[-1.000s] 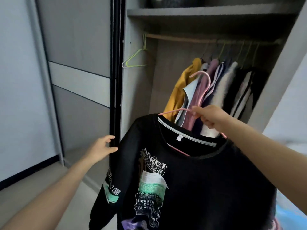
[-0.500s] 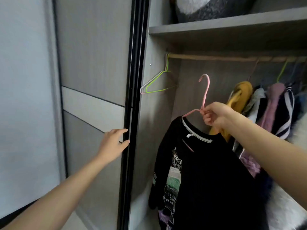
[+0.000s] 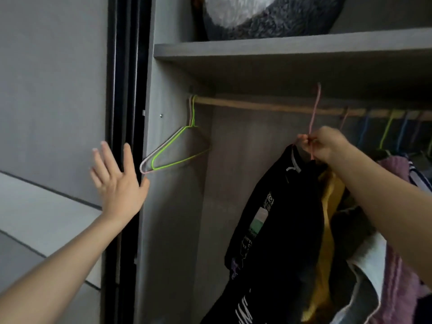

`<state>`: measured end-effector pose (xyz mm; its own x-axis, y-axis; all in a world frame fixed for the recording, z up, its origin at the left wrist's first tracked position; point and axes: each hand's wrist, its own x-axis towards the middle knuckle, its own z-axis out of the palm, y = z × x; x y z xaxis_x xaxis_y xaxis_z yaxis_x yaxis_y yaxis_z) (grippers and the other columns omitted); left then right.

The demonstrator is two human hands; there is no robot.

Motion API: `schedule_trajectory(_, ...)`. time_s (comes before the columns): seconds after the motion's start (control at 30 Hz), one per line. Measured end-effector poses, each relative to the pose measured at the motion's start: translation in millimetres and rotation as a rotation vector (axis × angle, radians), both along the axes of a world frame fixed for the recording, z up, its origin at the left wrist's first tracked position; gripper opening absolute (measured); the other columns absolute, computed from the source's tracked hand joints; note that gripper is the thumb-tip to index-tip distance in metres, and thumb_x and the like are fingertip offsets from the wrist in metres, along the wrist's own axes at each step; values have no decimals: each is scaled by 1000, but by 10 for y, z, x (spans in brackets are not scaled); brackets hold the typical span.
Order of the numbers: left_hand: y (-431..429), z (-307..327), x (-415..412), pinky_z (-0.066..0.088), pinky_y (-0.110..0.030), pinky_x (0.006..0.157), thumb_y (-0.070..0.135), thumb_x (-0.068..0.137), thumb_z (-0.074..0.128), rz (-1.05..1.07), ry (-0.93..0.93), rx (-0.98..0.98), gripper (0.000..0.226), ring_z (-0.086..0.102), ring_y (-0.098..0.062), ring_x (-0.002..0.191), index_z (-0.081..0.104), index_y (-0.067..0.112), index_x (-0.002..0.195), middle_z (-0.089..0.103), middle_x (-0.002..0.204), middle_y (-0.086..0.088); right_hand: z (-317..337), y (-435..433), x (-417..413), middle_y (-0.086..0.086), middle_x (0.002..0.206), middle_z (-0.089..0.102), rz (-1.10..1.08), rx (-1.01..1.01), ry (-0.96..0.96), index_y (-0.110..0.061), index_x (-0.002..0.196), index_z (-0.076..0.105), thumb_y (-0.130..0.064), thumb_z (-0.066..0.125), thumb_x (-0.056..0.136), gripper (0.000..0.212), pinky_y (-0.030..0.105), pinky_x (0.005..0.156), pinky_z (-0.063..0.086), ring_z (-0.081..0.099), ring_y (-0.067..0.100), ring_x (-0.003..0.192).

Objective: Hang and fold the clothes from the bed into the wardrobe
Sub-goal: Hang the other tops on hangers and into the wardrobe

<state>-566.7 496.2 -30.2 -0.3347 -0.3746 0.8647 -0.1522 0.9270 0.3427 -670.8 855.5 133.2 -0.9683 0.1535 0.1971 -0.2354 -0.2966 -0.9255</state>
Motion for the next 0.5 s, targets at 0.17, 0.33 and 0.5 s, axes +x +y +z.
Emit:
schedule_trajectory(0.17,-236,-67,-322,23,-68,100,20,78,69,34,39,-85,81,17,-54,134,26,1,144,13,148,-37,108,16,-231,10,77,50,-189,93,34,0,131,40,4,33,96,36,17,36,44,51,12,60)
schedule_trajectory(0.33,-330,-135,-377,35,-58,94,30,84,48,61,79,-178,69,28,-53,130,28,2,143,20,147,-36,43,113,-591,18,99,51,-308,112,-32,-4,123,44,9,28,95,35,13,28,35,47,11,57)
schedule_trajectory(0.5,-372,-135,-405,39,-55,91,32,83,46,88,113,-218,67,32,-51,128,33,1,141,25,144,-36,70,149,-881,11,79,45,-361,131,-45,-14,107,39,7,20,96,30,15,22,31,46,6,29)
